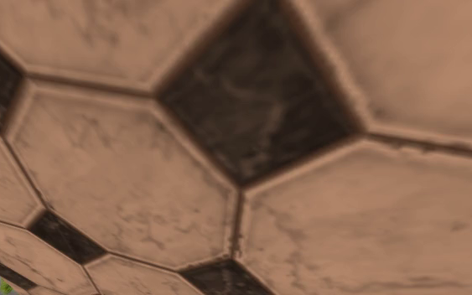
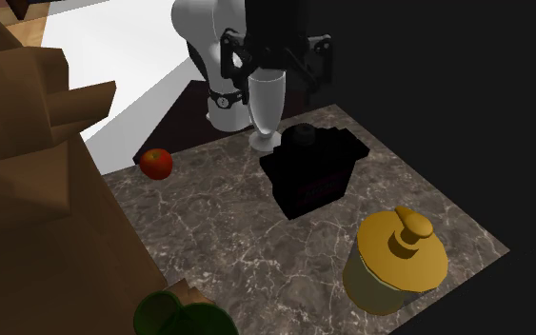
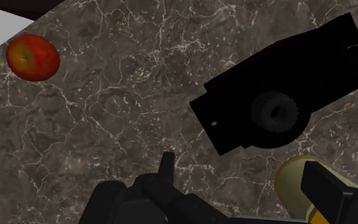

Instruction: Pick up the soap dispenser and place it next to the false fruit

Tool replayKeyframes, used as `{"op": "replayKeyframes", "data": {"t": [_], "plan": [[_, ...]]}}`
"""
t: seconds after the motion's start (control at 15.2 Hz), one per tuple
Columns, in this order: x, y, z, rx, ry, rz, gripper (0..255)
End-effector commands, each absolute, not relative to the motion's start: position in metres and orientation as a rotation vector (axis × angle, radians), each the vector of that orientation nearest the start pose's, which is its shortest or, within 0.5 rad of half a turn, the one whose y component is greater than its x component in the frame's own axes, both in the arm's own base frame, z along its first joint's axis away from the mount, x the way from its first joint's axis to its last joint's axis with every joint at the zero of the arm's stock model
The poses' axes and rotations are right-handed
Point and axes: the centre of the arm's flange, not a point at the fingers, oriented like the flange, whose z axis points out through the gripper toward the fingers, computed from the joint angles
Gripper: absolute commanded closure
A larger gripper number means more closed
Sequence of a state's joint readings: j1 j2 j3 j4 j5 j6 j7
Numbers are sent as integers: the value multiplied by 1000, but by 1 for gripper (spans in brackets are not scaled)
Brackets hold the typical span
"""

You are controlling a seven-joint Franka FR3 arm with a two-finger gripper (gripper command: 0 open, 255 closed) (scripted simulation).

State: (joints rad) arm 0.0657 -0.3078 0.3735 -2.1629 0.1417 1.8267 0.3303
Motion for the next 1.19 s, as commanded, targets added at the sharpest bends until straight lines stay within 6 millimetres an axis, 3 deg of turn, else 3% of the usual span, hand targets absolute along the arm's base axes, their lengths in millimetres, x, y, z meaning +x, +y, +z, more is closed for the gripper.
{"op": "replayKeyframes", "data": {"t": [0.0,1.12], "plan": [[422,237,503,-3127,-78,72,0],[530,415,446,-3086,-75,-4,0]]}}
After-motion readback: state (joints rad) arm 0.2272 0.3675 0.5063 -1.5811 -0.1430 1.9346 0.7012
